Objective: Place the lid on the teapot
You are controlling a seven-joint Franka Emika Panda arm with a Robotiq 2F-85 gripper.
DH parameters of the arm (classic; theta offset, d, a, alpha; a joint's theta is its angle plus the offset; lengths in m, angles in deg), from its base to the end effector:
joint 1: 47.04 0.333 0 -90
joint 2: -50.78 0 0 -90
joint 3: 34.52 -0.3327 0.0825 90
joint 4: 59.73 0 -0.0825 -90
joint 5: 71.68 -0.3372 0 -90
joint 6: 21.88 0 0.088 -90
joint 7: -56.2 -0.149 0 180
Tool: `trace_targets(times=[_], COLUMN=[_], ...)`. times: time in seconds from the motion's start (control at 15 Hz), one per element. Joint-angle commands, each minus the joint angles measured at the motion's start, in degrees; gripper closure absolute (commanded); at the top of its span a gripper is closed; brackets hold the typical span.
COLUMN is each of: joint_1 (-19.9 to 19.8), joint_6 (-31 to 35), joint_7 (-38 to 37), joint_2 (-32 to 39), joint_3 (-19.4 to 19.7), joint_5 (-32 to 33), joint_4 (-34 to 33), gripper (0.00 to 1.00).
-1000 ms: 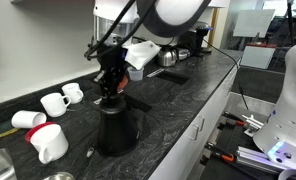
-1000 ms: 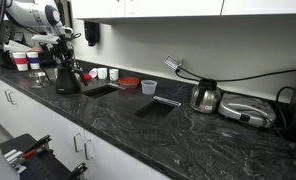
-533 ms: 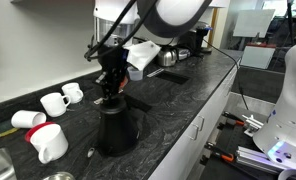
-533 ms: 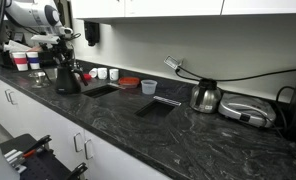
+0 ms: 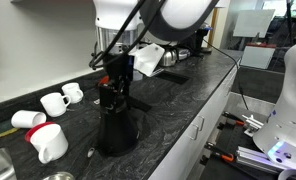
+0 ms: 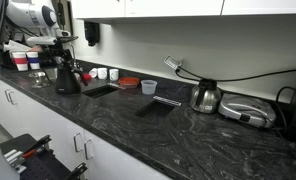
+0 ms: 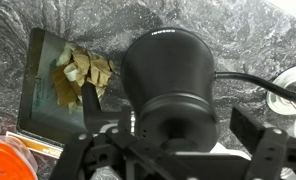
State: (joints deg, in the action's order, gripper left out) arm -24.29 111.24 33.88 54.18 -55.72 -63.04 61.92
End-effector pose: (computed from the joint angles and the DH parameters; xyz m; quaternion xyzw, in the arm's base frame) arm 0.3905 0.3638 0.4014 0.9688 0.2322 0.0870 0.0004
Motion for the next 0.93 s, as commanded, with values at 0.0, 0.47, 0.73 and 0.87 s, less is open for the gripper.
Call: trace_targets(times=[0.0, 0.47, 0.73, 0.87], joint_1=[0.1, -2.3, -3.2, -3.2], joint_6=[-1.3, -1.4, -2.6, -2.6], joint_7=[1.3, 4.4, 4.9, 4.9], joint_2=[-1.3, -10.8, -11.8, -12.4], joint_3=[0.0, 2.0, 2.0, 1.9], joint_5=[-0.5, -8.8, -10.7, -11.0], joint_4=[0.2, 7.9, 8.8, 9.3], gripper=[0.00, 0.00, 0.00, 0.00])
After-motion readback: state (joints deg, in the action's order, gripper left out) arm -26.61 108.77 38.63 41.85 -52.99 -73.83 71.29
